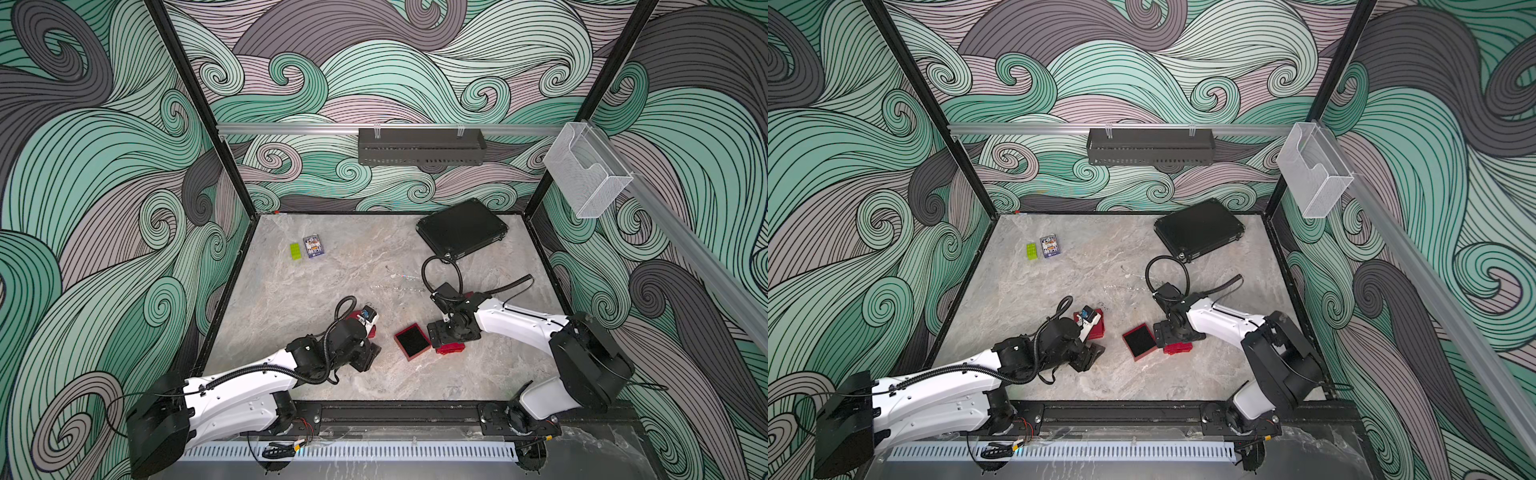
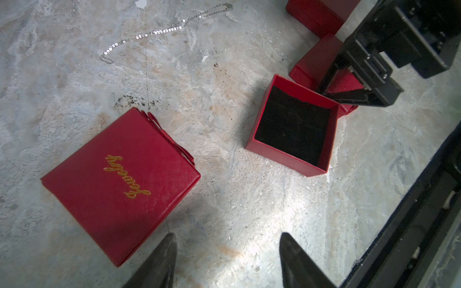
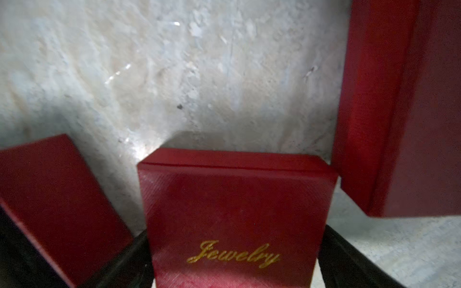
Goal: Take the necklace out of the lift-off lid jewelry box
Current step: Pick up the lid from the center of the board, then close the lid on the jewelry box.
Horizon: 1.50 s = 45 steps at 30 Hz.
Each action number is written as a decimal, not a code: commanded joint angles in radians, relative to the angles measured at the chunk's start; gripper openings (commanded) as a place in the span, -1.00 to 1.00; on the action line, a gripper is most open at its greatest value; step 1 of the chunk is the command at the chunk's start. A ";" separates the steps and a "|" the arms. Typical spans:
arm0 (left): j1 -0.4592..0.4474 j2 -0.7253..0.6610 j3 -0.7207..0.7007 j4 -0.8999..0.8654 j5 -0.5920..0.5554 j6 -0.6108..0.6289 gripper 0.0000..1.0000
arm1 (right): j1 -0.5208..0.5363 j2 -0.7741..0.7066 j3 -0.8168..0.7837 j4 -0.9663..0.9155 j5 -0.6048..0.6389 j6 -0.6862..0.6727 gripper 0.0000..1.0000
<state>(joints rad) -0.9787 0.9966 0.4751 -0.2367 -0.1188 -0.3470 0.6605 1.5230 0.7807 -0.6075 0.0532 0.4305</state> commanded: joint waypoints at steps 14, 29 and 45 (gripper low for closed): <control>-0.007 0.048 0.010 0.058 0.045 0.017 0.28 | -0.001 -0.079 -0.008 0.005 0.011 -0.009 0.59; -0.008 0.200 0.003 0.229 0.074 0.014 -0.15 | 0.034 -0.149 0.063 -0.017 -0.267 -0.099 0.50; -0.040 0.352 0.006 0.388 0.047 -0.012 -0.33 | 0.145 -0.006 0.184 -0.058 -0.162 -0.108 0.49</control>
<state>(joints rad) -1.0107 1.3338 0.4728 0.0990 -0.0456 -0.3454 0.7910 1.4971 0.9318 -0.6312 -0.1585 0.3325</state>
